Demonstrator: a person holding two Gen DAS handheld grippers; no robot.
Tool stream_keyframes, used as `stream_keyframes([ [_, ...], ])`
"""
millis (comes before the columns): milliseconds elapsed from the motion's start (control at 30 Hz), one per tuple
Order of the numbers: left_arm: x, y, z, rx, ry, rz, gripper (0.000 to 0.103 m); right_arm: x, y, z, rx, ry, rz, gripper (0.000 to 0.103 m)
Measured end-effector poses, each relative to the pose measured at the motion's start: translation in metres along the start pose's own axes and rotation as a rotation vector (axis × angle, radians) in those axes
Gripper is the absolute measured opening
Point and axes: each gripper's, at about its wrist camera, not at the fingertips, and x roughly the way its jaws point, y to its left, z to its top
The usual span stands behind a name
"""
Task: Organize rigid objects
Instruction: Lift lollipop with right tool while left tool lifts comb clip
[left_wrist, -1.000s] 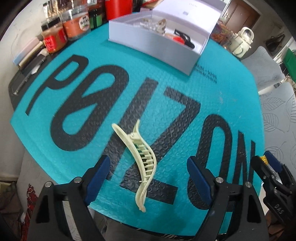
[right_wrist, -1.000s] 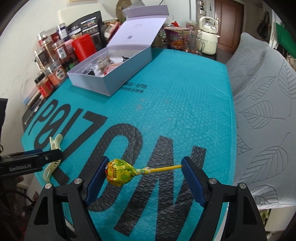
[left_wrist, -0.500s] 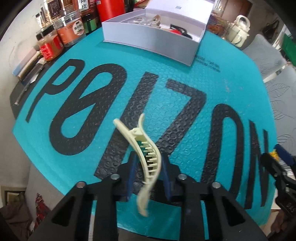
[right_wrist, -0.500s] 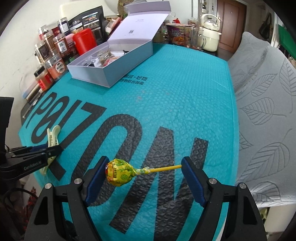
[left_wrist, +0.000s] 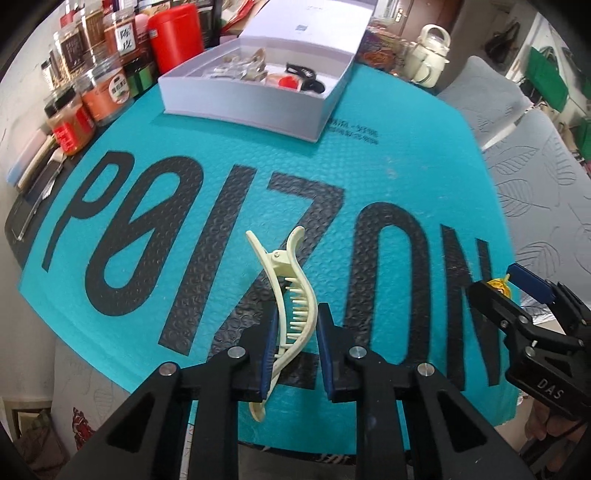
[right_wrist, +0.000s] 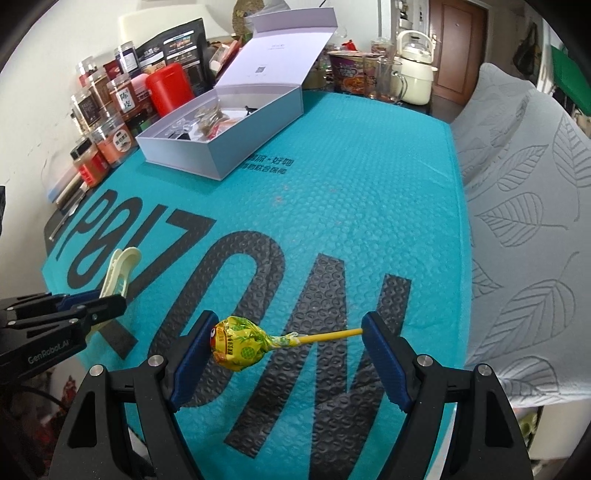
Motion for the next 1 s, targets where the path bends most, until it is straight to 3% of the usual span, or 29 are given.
stream_keyframes([
  [633, -0.08, -0.008, 0.015, 0.066, -0.078, -0.032, 0.02, -0.052, 0.026, 0.012, -0.003, -0.037, 0.082, 0.08],
  [1000, -0.105, 0.011, 0.049, 0.087, -0.134, -0.054, 0.02, -0.064, 0.058, 0.039, -0.012, -0.052, 0.115, 0.08],
])
